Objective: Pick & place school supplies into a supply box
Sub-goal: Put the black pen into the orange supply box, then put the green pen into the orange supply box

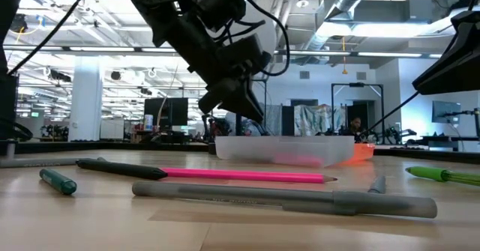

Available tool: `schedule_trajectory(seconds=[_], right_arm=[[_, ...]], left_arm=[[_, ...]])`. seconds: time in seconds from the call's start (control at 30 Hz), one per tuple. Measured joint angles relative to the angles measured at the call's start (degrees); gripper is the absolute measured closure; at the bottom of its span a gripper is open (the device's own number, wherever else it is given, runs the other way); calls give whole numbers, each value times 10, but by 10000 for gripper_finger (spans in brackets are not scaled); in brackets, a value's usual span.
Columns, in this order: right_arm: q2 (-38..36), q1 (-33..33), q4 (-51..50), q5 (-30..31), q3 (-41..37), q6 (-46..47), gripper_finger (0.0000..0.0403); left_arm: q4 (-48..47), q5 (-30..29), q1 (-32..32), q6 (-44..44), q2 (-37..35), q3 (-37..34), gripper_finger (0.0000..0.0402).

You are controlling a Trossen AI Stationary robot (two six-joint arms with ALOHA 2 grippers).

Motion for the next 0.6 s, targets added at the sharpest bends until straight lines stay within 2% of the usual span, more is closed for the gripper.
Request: schedule_trajectory(seconds=[0.2,0.4,0.6], right_arm=[[0,-3,0,-2,0,0,336],[0,-4,5,-5,0,33,336],[0,-36,15,-114,0,88,336]], left_arm=[[2,-15,-2,-6,0,0,276],[-28,-13,-35,-32,-26,0,267],[-173,7,-95,-125,-83,1,267]])
